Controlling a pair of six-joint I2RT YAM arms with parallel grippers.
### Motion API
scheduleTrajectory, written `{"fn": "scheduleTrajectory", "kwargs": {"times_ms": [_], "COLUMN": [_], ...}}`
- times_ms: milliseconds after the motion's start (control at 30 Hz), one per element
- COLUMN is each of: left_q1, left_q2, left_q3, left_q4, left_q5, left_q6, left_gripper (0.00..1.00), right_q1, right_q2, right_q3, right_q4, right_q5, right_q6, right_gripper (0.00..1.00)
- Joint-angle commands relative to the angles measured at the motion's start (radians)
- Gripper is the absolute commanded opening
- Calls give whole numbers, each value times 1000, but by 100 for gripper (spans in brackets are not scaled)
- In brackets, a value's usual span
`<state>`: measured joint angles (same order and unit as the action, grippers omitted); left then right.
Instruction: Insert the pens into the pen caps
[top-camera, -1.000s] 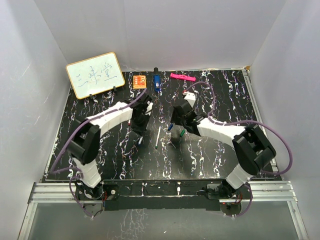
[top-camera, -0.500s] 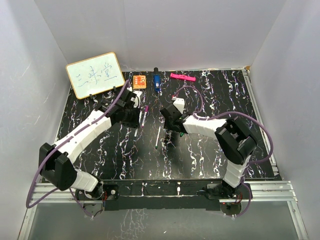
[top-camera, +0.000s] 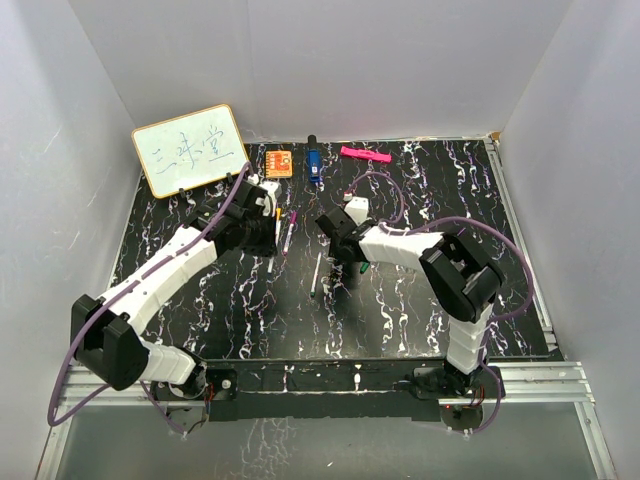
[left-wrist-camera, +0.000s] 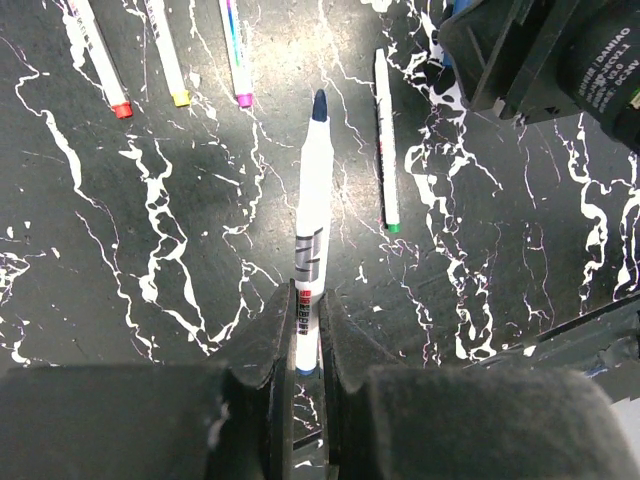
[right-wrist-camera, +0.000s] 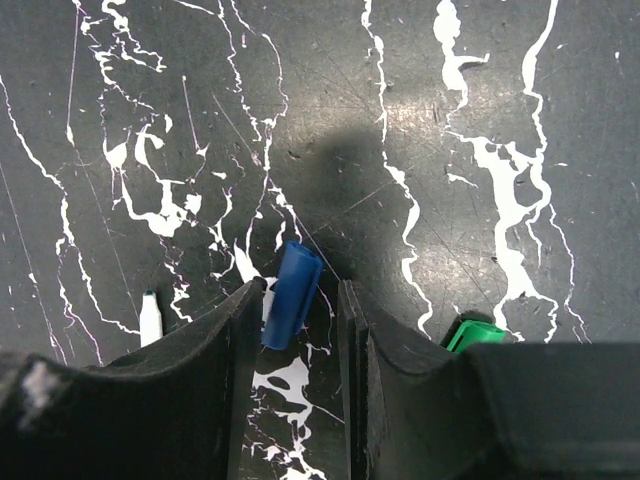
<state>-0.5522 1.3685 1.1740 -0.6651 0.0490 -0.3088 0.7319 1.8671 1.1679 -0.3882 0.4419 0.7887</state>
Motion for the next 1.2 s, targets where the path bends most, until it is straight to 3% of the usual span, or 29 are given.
{"fn": "scheduleTrajectory", "kwargs": {"times_ms": [0, 700, 867, 967, 1167], "left_q1": [8, 24, 27, 28, 29], "left_q2": [-39, -29, -27, -28, -24], "left_q3": [-12, -4, 3, 3, -6], "left_q4": [9, 37, 39, 36, 36], "left_q5": [6, 14, 14, 12, 5], "left_q6": [-1, 8, 9, 9, 10], "left_gripper": [0, 0, 0, 0, 0], "right_q1": [3, 32, 44, 46, 51], "right_q2": [26, 78, 122, 146, 133], "right_q3": [64, 23, 38, 45, 14], "right_q4": [4, -133, -169, -185, -173], "right_q5": [21, -13, -17, -28, -48], "right_q6": [11, 12, 1, -5, -15], "right_gripper": [34, 29, 17, 0, 0]}}
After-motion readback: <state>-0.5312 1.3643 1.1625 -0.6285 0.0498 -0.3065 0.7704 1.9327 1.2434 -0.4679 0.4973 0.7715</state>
